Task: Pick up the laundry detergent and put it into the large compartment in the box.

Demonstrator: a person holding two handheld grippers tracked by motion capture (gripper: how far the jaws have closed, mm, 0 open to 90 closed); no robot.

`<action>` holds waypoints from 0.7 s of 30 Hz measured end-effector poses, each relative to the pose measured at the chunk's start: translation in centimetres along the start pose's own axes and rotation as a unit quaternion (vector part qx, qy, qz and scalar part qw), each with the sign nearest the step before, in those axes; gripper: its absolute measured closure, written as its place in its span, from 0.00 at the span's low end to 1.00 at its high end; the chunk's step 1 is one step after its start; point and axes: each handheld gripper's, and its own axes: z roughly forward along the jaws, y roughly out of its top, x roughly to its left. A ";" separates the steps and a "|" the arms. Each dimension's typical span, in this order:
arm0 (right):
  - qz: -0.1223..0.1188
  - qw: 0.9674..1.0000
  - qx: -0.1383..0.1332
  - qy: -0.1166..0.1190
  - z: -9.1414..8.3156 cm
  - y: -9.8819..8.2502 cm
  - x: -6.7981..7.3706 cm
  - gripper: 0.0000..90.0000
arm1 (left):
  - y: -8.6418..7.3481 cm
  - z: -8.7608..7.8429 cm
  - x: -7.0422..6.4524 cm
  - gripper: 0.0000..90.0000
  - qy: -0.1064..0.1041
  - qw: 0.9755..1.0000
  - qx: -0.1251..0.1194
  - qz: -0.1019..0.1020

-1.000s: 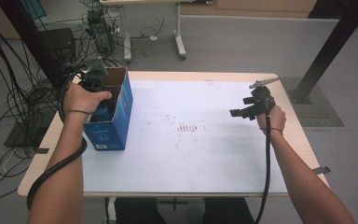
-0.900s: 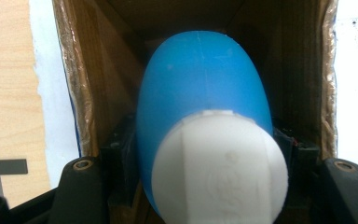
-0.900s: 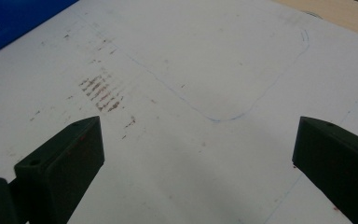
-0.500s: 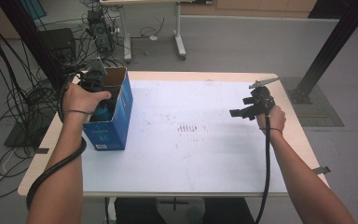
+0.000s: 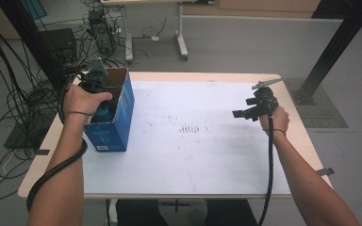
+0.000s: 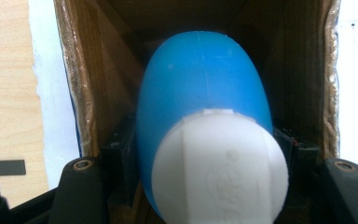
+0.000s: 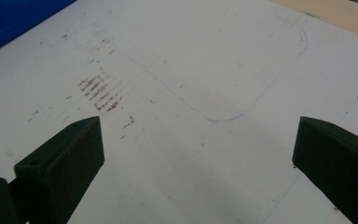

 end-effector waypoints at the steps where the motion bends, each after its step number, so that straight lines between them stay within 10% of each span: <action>1: 0.000 1.000 0.000 0.000 0.0 0.0 0.0 0.02 | 0.0 0.0 0.0 0.42 0.000 1.000 0.001 0.000; 21: 0.000 1.000 -0.001 0.001 -0.1 0.0 0.0 0.02 | 0.0 0.0 0.0 0.42 -0.001 1.000 -0.001 -0.002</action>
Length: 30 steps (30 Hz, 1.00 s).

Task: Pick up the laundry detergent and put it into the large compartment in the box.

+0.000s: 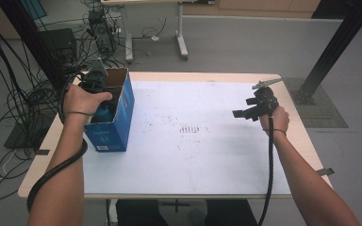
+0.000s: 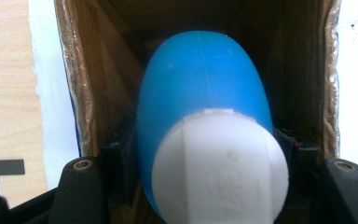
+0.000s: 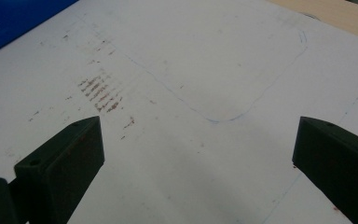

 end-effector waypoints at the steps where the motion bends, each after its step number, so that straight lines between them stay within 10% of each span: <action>1: 0.002 1.000 0.002 0.001 0.0 0.0 0.0 0.02 | 0.0 0.0 0.0 0.42 0.000 1.000 0.000 0.000; 30: 0.000 1.000 0.000 -0.001 -0.1 0.0 0.0 0.02 | -0.1 0.0 0.0 0.42 -0.001 1.000 0.000 -0.002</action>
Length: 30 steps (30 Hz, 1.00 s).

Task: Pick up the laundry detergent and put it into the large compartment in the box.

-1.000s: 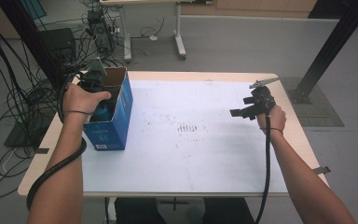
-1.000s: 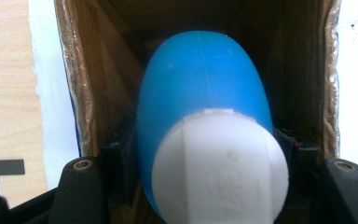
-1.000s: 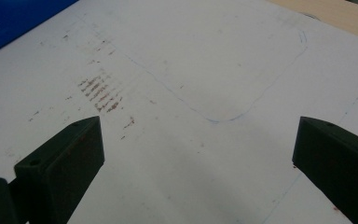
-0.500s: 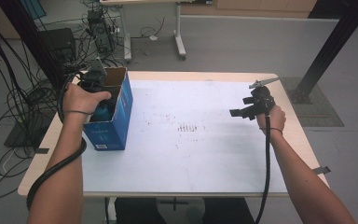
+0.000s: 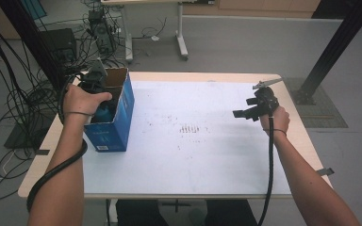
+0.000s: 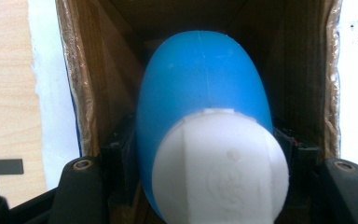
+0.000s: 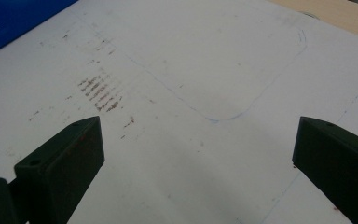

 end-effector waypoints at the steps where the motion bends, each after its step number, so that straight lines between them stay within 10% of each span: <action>1: 0.000 1.000 0.000 0.000 0.0 0.0 0.0 0.02 | 0.0 0.0 0.0 0.42 0.000 1.000 0.001 0.002; 30: 0.001 1.000 -0.001 0.006 0.3 0.0 -0.1 0.02 | 0.0 -0.5 0.1 0.38 -0.003 1.000 -0.003 -0.006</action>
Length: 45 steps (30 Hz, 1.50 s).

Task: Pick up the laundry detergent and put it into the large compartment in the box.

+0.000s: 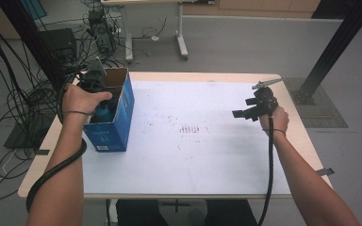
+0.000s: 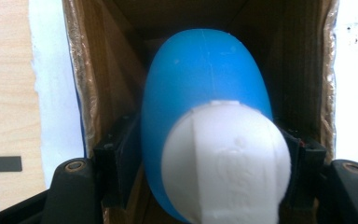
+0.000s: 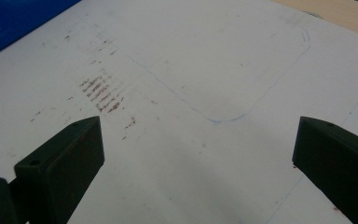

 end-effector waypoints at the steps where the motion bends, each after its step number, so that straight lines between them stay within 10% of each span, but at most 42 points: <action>1: 0.000 1.000 0.000 0.000 0.0 0.0 0.0 0.02 | 0.0 -0.1 -0.1 0.38 -0.001 1.000 -0.002 0.001; 24: 0.000 1.000 -0.003 0.001 0.0 0.0 0.1 0.02 | -0.2 -6.0 -1.2 0.38 0.001 0.998 -0.051 0.027; 45: 0.003 1.000 -0.005 0.005 0.0 0.1 0.2 0.02 | -1.8 -10.8 -5.3 0.31 -0.009 0.993 -0.077 0.089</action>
